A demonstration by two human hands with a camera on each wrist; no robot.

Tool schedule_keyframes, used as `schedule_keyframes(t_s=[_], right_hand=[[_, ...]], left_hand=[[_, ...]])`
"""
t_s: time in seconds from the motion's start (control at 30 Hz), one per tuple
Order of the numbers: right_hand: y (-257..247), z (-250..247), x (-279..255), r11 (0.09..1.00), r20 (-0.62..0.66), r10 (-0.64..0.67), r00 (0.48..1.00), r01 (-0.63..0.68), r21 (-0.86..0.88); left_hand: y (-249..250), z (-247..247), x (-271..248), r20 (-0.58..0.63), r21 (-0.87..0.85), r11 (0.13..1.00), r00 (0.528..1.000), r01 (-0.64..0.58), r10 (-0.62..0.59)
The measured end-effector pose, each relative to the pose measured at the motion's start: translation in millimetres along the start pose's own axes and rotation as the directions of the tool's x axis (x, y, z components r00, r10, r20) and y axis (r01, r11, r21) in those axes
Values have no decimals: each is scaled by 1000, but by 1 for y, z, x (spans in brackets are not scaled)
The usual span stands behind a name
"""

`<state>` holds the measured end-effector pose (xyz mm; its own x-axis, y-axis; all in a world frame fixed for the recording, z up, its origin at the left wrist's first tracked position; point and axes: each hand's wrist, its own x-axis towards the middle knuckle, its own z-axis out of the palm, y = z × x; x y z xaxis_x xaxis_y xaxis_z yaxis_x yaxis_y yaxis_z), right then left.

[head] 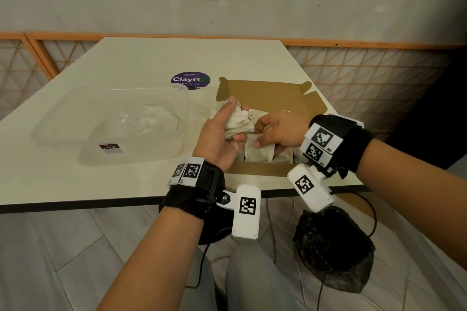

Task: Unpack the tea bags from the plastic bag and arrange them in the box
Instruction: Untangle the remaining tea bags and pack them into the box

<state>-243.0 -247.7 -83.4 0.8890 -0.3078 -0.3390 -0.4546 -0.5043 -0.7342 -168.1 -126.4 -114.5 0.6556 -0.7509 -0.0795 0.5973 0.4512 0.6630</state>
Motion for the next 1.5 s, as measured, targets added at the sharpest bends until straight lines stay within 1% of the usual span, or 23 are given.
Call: schedule_keyframes(t_s=[0.1, 0.17, 0.2, 0.23, 0.27, 0.33, 0.37, 0.43, 0.5, 0.57, 0.63, 0.7, 0.73, 0.77, 0.83, 0.9, 0.97, 1.07, 1.13, 1.27, 1.33, 1.4, 1.5], right_hand=[[-5, -6, -5, 980, -170, -89, 981, 56, -189], [-7, -9, -15, 949, -317, -216, 923, 122, -292], [-9, -8, -22, 933, -330, -275, 903, 167, -319], [-9, -5, -28, 915, -285, -309, 908, 201, -350], [-9, 1, -35, 896, -200, -316, 927, 223, -384], [-4, 13, -40, 860, -29, -262, 965, 220, -461], [0, 18, -40, 837, 27, -234, 972, 215, -504], [5, 25, -36, 805, 55, -231, 971, 223, -549], [6, 25, -33, 794, 27, -252, 967, 222, -565], [5, 20, -30, 838, -35, -249, 968, 198, -508], [4, 13, -28, 920, -184, -262, 947, 187, -345], [-1, 11, -26, 956, -373, -293, 881, 257, -143], [-4, 11, -25, 946, -434, -318, 843, 310, -91], [-6, 13, -24, 929, -465, -358, 810, 356, -96], [-10, 17, -21, 892, -441, -452, 775, 395, -220], [-12, 19, -17, 869, -416, -490, 766, 388, -308], [-14, 14, -12, 894, -454, -448, 770, 389, -223], [-18, 4, -8, 915, -467, -326, 822, 399, 63], [-19, -3, -7, 912, -464, -296, 835, 392, 123], [-17, -7, -5, 910, -479, -271, 835, 384, 155], [-16, -6, -5, 902, -502, -278, 819, 402, 156], [-16, -4, -6, 897, -490, -325, 809, 427, 109], [-17, 0, -7, 906, -430, -372, 823, 422, 22]], left_hand=[[0, 1, 0, -1, 4, 1000, 1000, 0, 0], [0, 1, 0, 0, 7, 1000, 1000, -1, 1], [0, 1, 0, 1, 6, 1000, 1000, -1, 1], [0, 1, 0, 4, 1, 1000, 1000, -1, 1], [0, 1, 1, 8, -5, 1000, 1000, -3, 3], [0, 0, 2, 8, -1, 1000, 1000, -6, 6], [-1, -1, 2, 9, 3, 1000, 1000, -7, 7], [-1, -1, 2, 13, -7, 1000, 1000, -2, 2], [0, -1, 0, -5, -40, 999, 1000, 7, -8], [1, -1, 0, -15, -80, 997, 1000, 14, -15], [0, -3, 3, -6, -112, 993, 1000, 28, -29], [-1, -5, 6, 14, -122, 991, 999, 49, -48], [-2, -6, 7, 22, -118, 991, 998, 62, -60], [-3, -6, 8, 24, -113, 991, 997, 74, -72], [-4, -5, 8, 35, -97, 991, 995, 93, -90], [-3, -5, 8, 69, -78, 989, 990, 124, -119], [-1, -5, 6, 122, -65, 986, 982, 152, -143], [1, -4, 5, 178, -42, 990, 976, 133, -123], [-1, -3, 4, 185, -14, 994, 977, 106, -102], [0, 0, 4, 142, 17, 993, 982, 121, -122], [1, 1, 4, 119, 15, 989, 982, 147, -148], [1, 1, 5, 108, 4, 987, 981, 159, -159], [1, 2, 4, 105, 12, 985, 979, 174, -174]])
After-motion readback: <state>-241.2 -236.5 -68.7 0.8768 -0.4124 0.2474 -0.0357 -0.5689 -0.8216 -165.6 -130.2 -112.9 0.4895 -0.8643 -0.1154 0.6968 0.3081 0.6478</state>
